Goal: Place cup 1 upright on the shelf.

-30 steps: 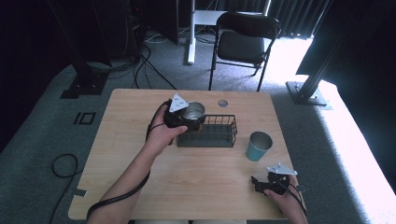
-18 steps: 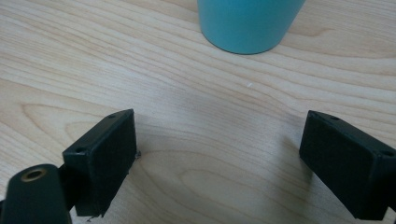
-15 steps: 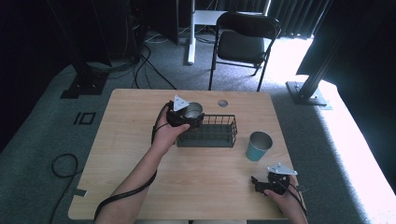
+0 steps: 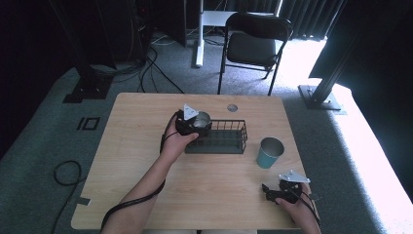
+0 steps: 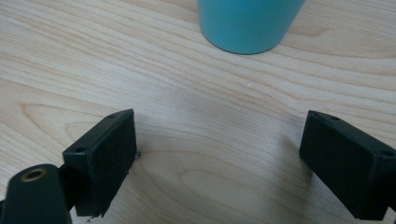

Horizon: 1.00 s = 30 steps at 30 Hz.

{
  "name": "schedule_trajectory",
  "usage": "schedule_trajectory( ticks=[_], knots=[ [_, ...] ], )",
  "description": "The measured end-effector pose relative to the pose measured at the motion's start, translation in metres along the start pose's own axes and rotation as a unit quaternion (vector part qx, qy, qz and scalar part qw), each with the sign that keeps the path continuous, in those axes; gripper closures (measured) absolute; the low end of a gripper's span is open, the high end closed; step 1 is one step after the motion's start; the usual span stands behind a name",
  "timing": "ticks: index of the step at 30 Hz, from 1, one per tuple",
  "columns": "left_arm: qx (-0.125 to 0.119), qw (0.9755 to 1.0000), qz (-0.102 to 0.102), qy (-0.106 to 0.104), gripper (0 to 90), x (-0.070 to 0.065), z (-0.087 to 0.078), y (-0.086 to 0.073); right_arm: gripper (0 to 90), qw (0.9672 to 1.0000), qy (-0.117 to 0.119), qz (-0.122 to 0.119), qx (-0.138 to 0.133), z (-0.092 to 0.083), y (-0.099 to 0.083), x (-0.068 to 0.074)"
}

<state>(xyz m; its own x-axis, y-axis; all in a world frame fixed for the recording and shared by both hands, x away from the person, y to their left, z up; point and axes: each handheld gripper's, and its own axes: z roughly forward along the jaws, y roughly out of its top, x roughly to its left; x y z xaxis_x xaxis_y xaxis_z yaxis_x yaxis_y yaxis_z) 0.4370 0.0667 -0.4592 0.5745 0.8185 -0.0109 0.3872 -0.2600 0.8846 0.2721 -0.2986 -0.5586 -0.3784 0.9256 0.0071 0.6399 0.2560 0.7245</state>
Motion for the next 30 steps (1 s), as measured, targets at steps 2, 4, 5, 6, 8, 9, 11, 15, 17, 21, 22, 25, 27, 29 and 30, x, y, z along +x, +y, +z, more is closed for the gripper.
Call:
schedule_trajectory(
  ticks=[2,4,5,6,8,9,11,15,17,21,22,25,27,29,30],
  knots=[
    [0.001,1.0,-0.001,0.0,13.9,0.001,0.001,-0.002,10.5,1.0,0.0,0.0,0.0,0.0,0.0,0.0],
    [0.003,1.0,-0.003,-0.001,13.9,0.001,0.003,-0.003,10.5,1.0,0.0,0.0,0.0,0.0,0.0,0.0],
    [0.004,1.0,-0.001,-0.001,13.9,0.001,0.003,-0.004,10.5,1.0,0.0,0.0,0.0,0.0,0.0,0.0],
    [0.005,1.0,0.0,-0.002,13.9,0.001,0.004,-0.005,10.5,1.0,0.0,0.0,0.0,0.0,0.0,0.0],
    [0.008,1.0,0.002,-0.001,13.9,0.001,0.005,-0.007,10.5,1.0,0.0,0.0,0.0,0.0,0.0,0.0],
    [0.01,0.9999,0.002,-0.001,13.9,0.002,0.006,-0.008,10.5,1.0,0.0,0.0,0.0,0.0,0.0,0.0],
    [0.01,0.9999,0.001,-0.002,13.9,0.001,0.007,-0.01,10.5,1.0,0.0,0.0,0.0,0.0,0.0,0.0],
    [0.019,0.9998,0.004,-0.003,13.9,0.002,0.009,-0.013,10.5,1.0,0.0,0.0,0.0,0.0,0.0,0.0],
    [0.014,0.9999,0.005,-0.002,13.8,0.002,0.009,-0.014,10.5,1.0,0.0,0.0,0.0,0.0,0.0,0.0],
    [0.011,0.9999,0.007,-0.002,13.8,0.002,0.008,-0.016,10.5,1.0,0.0,0.0,0.0,0.0,0.0,0.0],
    [0.011,0.9999,0.008,-0.002,13.8,0.002,0.008,-0.016,10.5,1.0,0.0,0.0,0.0,0.0,0.0,0.0],
    [0.015,0.9996,0.025,-0.005,13.8,-0.001,0.009,-0.016,10.5,1.0,0.0,0.0,0.0,0.0,0.0,0.0],
    [0.025,0.999,0.036,-0.008,13.6,-0.003,0.009,-0.015,10.5,1.0,0.0,0.0,0.0,0.0,0.0,0.0],
    [0.035,0.9986,0.037,-0.015,10.1,-0.005,0.009,-0.013,10.5,1.0,0.001,0.0,0.001,0.0,0.0,0.0],
    [0.038,0.9984,0.037,-0.018,9.3,-0.004,0.008,-0.012,10.5,1.0,0.001,0.0,0.001,0.0,0.0,0.0]
  ],
)
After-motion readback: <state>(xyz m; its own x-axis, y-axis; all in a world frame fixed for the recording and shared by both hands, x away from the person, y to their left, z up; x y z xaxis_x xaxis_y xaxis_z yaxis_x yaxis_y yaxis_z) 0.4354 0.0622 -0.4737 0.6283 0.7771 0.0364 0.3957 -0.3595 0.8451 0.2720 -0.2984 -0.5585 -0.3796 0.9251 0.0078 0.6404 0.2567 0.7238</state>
